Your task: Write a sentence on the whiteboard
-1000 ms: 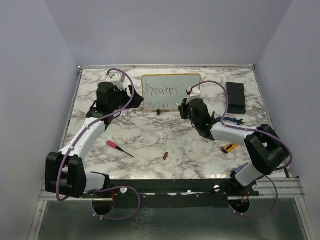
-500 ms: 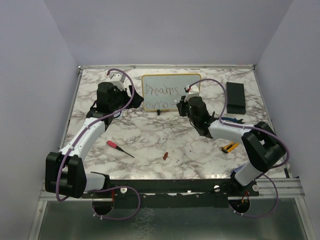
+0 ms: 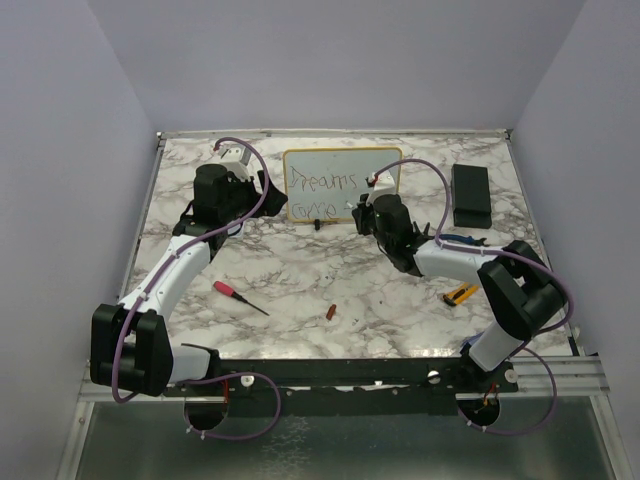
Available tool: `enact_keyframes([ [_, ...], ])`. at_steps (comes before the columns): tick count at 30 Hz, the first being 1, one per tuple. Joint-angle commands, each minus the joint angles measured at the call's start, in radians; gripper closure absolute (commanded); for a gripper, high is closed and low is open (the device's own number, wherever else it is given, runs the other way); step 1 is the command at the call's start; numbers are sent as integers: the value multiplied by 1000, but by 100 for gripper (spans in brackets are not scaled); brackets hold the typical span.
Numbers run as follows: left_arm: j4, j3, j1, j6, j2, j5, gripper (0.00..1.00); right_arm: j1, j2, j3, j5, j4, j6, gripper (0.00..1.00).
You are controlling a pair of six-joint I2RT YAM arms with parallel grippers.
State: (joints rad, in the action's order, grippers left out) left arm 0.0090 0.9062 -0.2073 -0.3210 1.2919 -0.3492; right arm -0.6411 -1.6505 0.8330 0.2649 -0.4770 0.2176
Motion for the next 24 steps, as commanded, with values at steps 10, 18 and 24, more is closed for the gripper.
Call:
enact_keyframes([
  [10, 6, -7, -5, 5, -11, 3, 24, 4, -15, -54, -5, 30, 56, 99],
  [18, 6, -7, -5, 5, -13, 2, 24, 3, -21, -59, -13, 48, 65, 99],
  [24, 6, -7, -5, 4, -13, 1, 24, 3, -38, -48, -22, 60, 69, 99],
])
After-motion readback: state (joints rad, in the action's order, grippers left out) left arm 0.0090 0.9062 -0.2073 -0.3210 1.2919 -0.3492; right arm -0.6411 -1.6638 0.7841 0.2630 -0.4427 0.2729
